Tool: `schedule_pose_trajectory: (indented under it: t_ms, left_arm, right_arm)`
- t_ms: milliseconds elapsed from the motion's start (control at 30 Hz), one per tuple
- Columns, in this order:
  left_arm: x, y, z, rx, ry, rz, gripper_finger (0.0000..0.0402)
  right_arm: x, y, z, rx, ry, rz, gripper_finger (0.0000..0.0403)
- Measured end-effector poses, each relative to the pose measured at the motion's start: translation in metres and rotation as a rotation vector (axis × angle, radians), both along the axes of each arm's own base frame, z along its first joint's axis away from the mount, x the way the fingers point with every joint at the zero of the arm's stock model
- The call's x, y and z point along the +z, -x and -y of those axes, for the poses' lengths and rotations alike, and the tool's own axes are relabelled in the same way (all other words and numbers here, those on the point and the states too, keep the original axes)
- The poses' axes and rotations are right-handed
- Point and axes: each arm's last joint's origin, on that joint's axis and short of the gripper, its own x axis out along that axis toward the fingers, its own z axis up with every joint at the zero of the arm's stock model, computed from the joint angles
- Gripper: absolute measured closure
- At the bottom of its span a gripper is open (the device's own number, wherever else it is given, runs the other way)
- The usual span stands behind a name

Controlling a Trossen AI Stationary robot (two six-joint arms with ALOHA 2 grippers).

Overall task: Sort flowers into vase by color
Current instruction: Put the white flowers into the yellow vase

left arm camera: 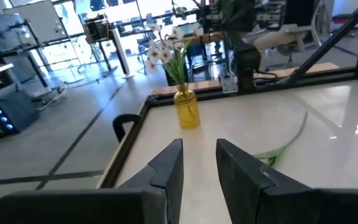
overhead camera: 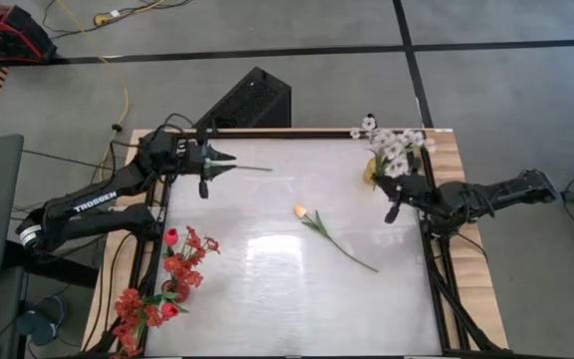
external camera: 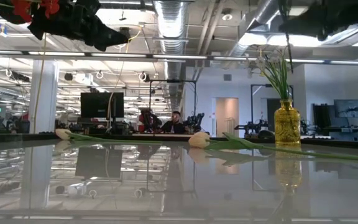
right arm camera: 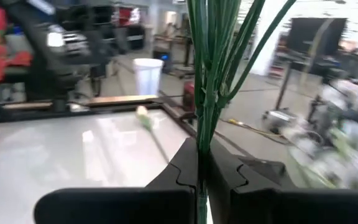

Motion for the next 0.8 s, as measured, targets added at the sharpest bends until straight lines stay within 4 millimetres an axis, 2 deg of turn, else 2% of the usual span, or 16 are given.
schedule_pose_trajectory:
  t_ms: [233, 400, 700, 800]
  left_arm:
    - [-0.003, 0.001, 0.001, -0.004, 0.01, 0.001, 0.0317]
    - [-0.003, 0.001, 0.001, -0.006, 0.008, 0.003, 0.0317]
    - [-0.003, 0.001, 0.001, -0.007, 0.01, 0.003, 0.0317]
    - [-0.003, 0.001, 0.001, -0.008, 0.017, 0.003, 0.0317]
  right_arm:
    - [-0.021, 0.026, 0.009, -0.267, -0.026, 0.0, 0.0367]
    - [-0.026, 0.04, 0.017, -0.476, -0.05, 0.047, 0.0367]
    - [-0.036, 0.044, 0.031, -0.675, -0.114, 0.178, 0.0367]
    - [-0.038, 0.041, 0.036, -0.655, -0.11, 0.213, 0.0367]
